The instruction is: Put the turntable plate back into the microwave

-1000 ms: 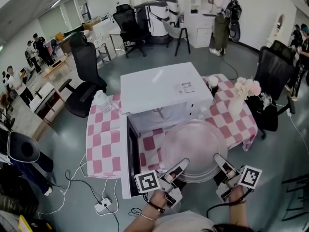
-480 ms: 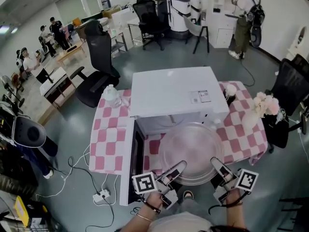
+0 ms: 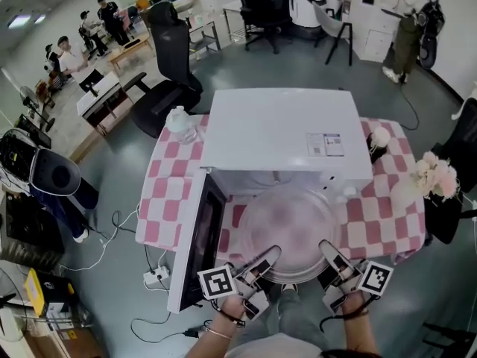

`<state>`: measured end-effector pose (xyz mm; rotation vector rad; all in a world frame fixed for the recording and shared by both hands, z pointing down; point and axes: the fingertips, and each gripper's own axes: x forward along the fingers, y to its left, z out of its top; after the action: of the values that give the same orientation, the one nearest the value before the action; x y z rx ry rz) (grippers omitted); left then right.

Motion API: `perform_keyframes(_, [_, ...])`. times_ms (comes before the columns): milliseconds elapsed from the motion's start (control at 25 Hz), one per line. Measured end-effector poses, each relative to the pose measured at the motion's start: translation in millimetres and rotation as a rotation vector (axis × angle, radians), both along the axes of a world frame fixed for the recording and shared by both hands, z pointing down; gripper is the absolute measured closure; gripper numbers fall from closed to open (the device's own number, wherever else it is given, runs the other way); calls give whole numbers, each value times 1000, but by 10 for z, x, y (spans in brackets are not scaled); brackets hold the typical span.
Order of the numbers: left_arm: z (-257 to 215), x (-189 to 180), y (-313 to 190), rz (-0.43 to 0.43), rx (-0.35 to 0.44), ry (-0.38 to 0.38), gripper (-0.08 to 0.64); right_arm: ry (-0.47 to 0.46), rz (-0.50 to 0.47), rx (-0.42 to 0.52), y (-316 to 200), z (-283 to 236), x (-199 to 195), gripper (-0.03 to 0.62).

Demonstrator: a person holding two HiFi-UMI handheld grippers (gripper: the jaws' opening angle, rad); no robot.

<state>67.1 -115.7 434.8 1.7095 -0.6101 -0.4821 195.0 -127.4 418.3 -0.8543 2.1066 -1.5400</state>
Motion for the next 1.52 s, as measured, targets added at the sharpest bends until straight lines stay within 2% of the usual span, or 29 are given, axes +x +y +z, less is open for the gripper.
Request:
perform_keyframes(200, [339,-37,-113,-43,-2,-32,500,-143,1,-15,-187,237,-43,543])
perform_keyframes(320, [483,-52,-190,-61,13,-37,499,-143,-15,-22,-278,396,-71,545])
perform_keyframes(560, [729,-81,-327,-64,22,-70,489,-160,4,-100,-406,723,-100,546])
perform_keyframes(920, [739,-169,-370,-93,32,-74,489,-285,65,-152,-396,848,-139,549])
perform_keyframes(1320, [662,-247,-473,-139,43,-85,488,-323,91,-158,-470,833,-212,549])
perform_keyframes(1520, [582,-260,-494,-149,72,-84,447,-346,103,-157,-527,828,-245,549])
